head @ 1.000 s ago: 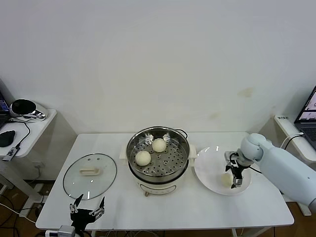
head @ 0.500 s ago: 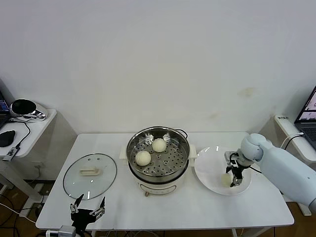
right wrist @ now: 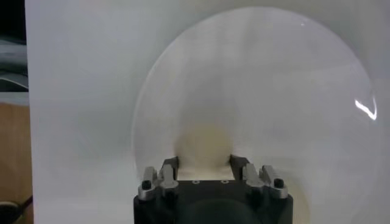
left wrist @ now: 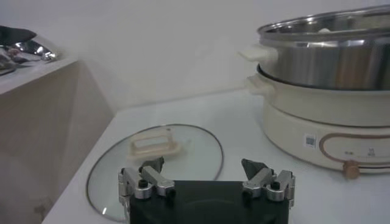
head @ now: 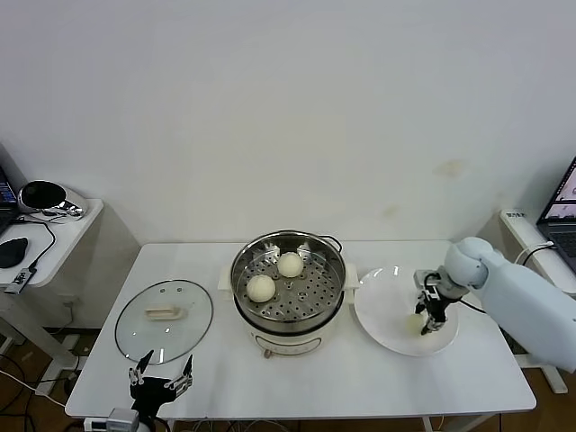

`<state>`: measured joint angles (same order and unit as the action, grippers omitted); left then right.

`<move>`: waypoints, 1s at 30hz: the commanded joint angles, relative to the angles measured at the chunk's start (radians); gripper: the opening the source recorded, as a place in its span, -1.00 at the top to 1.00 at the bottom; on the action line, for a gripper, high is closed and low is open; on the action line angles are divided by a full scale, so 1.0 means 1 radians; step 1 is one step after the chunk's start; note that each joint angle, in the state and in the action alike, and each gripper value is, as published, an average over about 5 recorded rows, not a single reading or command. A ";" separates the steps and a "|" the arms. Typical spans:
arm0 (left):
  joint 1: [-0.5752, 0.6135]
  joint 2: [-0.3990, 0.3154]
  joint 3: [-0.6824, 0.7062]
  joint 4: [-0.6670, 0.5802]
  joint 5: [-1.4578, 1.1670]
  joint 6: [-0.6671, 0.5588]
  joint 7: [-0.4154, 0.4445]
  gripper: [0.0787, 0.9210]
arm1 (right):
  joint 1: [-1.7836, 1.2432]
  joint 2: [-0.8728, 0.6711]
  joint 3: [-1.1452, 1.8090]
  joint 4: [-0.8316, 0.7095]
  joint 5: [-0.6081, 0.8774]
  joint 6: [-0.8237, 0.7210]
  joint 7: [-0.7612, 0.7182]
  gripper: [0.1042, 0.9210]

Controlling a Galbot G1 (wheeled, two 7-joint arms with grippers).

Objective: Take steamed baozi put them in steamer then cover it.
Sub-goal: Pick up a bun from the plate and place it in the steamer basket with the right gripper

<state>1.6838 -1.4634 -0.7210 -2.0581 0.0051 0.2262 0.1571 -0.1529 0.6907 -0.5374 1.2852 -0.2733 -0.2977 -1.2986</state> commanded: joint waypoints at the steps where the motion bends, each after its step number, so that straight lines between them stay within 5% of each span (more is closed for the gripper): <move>1: -0.004 0.000 -0.002 -0.003 -0.003 0.000 -0.001 -0.77 | 0.145 -0.016 -0.064 0.025 0.077 -0.002 -0.011 -0.03; 12: -0.024 -0.005 -0.015 -0.018 -0.030 -0.001 -0.012 -0.77 | 0.615 0.115 -0.308 -0.028 0.342 0.031 -0.119 -0.01; 19: -0.032 -0.019 -0.026 -0.030 -0.044 -0.003 -0.025 -0.77 | 0.790 0.300 -0.402 -0.197 0.494 0.293 -0.196 -0.01; 30: -0.003 0.003 -0.054 -0.083 -0.072 -0.006 -0.038 -0.77 | 0.822 0.553 -0.446 -0.194 0.546 0.567 -0.226 0.00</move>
<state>1.6739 -1.4639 -0.7691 -2.1187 -0.0560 0.2195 0.1215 0.5659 1.0673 -0.9265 1.1346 0.1914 0.0704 -1.4899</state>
